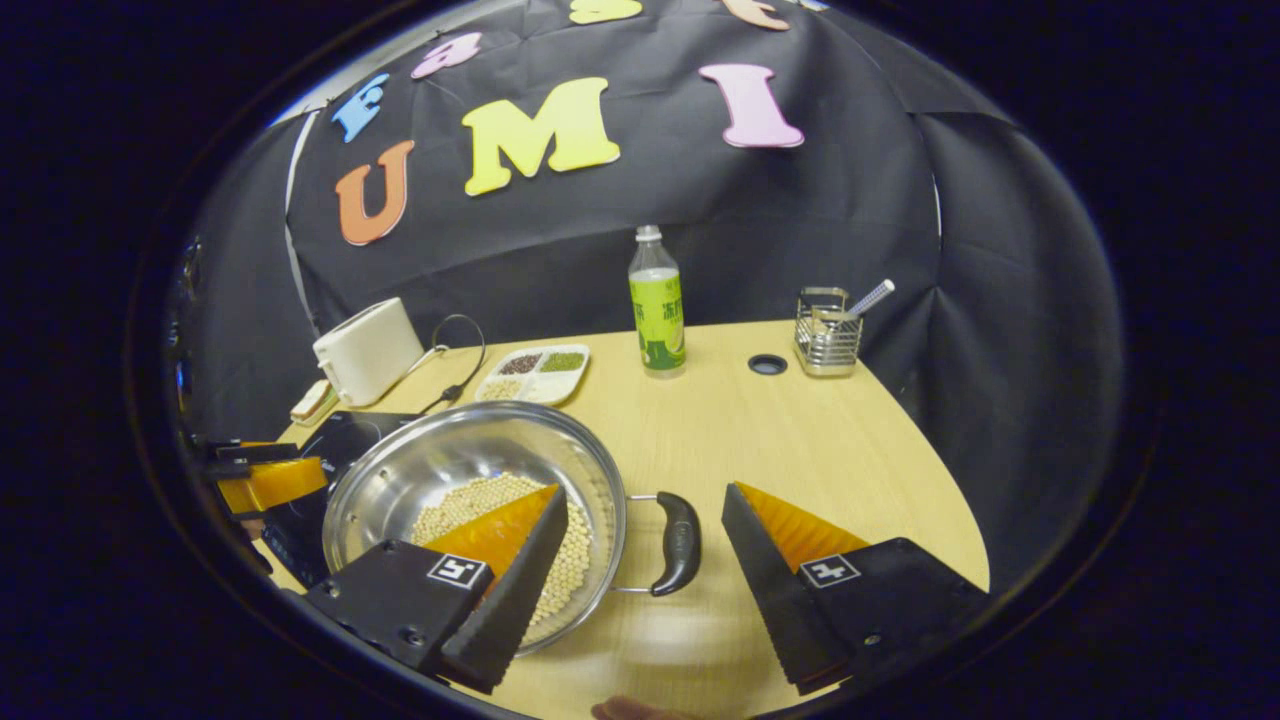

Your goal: First push the handle of the pot to place it horizontally, then grasp the pot with both hands and set it on the induction cooktop.

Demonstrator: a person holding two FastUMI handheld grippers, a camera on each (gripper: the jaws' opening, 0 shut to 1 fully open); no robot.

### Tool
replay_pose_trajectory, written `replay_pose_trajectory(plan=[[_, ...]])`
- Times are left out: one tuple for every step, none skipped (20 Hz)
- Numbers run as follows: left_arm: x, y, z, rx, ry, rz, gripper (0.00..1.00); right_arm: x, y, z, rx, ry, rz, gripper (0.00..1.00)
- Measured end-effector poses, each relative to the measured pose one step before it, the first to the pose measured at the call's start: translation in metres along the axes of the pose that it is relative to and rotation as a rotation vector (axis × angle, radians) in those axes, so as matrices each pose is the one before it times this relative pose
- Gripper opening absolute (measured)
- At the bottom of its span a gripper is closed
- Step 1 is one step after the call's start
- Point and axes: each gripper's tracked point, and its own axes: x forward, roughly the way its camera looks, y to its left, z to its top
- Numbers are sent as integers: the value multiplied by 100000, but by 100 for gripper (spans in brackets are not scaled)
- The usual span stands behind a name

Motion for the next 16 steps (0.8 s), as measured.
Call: replay_pose_trajectory(plan=[[406, 185, -390, -95, 1764, 1014, 97, 306, -351, -493, 177, 1976, -745, 97], [587, -188, -445, 102, 2067, -661, 97, 331, -187, -433, -38, 1679, -379, 97], [471, -384, -727, -489, 3585, -1990, 97, 293, -94, -244, -139, 1163, 79, 97], [402, -338, -825, -997, 3485, -1701, 95, 219, -72, -113, -145, 805, -89, 97], [339, 203, -412, -1391, 2243, 104, 92, 137, -4, -95, -60, 593, 161, 92], [326, 252, -1, -592, 762, 558, 89, 338, 155, -276, -42, 1536, 228, 88], [147, 193, -77, -352, 549, 550, 88, 64, 213, -275, -324, 1402, 464, 88], [209, 37, 25, -554, 469, 398, 88, 136, 231, 34, -231, 298, 757, 86], [305, -138, -138, -404, 786, -228, 88, 212, 37, 109, -168, 21, 73, 82], [406, -189, -124, 18, 994, -539, 86, 285, -178, -70, -127, 457, -793, 78], [17, 302, 116, 921, 309, 1644, 84, 254, 26, -16, -436, 151, -655, 68], [303, 161, -19, 1501, 409, 786, 81, 87, -82, 59, -458, 26, -254, 65], [83, 146, 123, 1333, -73, 1255, 78, 261, 25, 62, -423, 364, -374, 66], [42, 229, 105, 775, 16, 1597, 87, 88, -5, -95, -375, 532, -300, 68], [153, 357, 25, 647, -72, 2224, 84, 77, -31, 3, -76, 140, -293, 66], [-36, 8, -32, 367, -255, 529, 67, 28, 35, 42, -122, -160, -212, 68]])
